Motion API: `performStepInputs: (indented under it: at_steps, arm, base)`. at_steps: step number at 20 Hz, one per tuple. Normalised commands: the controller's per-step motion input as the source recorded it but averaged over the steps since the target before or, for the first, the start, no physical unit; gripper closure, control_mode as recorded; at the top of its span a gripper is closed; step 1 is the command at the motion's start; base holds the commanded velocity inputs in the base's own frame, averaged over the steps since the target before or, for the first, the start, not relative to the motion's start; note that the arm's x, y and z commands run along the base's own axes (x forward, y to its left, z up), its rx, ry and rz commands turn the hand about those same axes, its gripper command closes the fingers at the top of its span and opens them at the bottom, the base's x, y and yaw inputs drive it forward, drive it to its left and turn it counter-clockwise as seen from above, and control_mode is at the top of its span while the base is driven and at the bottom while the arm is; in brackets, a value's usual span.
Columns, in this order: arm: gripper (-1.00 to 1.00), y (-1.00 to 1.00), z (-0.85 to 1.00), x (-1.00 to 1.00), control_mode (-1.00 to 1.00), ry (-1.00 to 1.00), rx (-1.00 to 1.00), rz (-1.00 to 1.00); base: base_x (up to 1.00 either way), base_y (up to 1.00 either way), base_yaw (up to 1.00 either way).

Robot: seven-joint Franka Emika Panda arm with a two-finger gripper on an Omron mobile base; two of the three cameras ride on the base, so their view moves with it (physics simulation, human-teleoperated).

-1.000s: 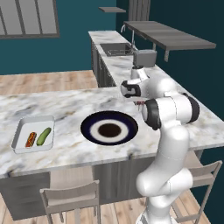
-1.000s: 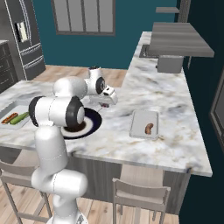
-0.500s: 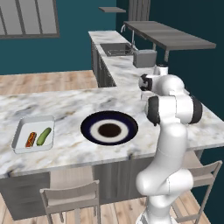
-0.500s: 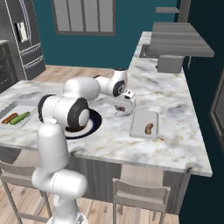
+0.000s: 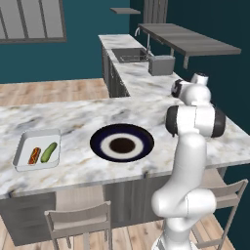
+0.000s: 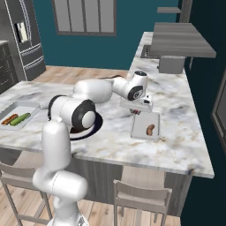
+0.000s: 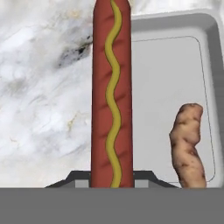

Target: Place one cooked food and one vegetable from the large plate to each tupperware container.

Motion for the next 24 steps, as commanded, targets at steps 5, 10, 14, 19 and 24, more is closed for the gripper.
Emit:
performStepInputs:
  at_steps: [5, 10, 14, 19, 24]
  arm:
    - [1.00, -0.27, -0.16, 0.02, -1.00, 0.00, 0.00, 0.16]
    - [1.00, -0.01, -0.25, 0.00, -1.00, 0.02, 0.00, 0.01]
    - [1.00, 0.00, -0.24, 0.00, -1.00, 0.00, -0.01, 0.00]
    - [1.00, 0.00, -0.36, 0.00, -1.00, 0.00, -0.04, 0.00]
    - [1.00, -0.02, -0.43, 0.04, -1.00, 0.00, -0.10, 0.00]
  base:
    - [0.00, 0.00, 0.00]
    - [0.00, 0.00, 0.00]
    - [0.00, 0.00, 0.00]
    - [0.00, 0.00, 0.00]
    - [0.00, 0.00, 0.00]
